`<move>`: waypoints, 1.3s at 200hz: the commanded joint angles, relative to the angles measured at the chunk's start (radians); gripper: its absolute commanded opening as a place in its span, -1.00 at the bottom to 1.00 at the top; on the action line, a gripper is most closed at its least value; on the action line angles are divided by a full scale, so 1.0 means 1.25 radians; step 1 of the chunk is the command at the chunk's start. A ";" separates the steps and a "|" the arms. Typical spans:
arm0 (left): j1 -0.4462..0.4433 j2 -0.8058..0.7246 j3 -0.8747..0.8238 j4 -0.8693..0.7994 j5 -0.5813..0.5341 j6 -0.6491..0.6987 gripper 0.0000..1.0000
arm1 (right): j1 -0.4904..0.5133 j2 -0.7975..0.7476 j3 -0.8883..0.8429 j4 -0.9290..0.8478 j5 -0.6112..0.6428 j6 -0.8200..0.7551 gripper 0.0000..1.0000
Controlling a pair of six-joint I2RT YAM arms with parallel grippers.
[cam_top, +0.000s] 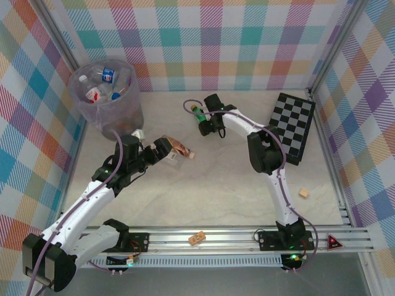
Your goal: Put the plastic bottles in the bin
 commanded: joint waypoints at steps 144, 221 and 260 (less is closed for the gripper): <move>-0.038 0.089 0.042 0.332 0.095 -0.200 1.00 | -0.002 -0.549 -0.473 0.095 -0.099 0.030 0.08; -0.103 0.248 0.097 0.550 0.064 -0.311 1.00 | 0.069 -0.813 -0.740 0.247 -0.247 0.148 0.10; -0.164 0.326 0.142 0.568 0.061 -0.308 1.00 | 0.118 -0.855 -0.777 0.289 -0.271 0.195 0.09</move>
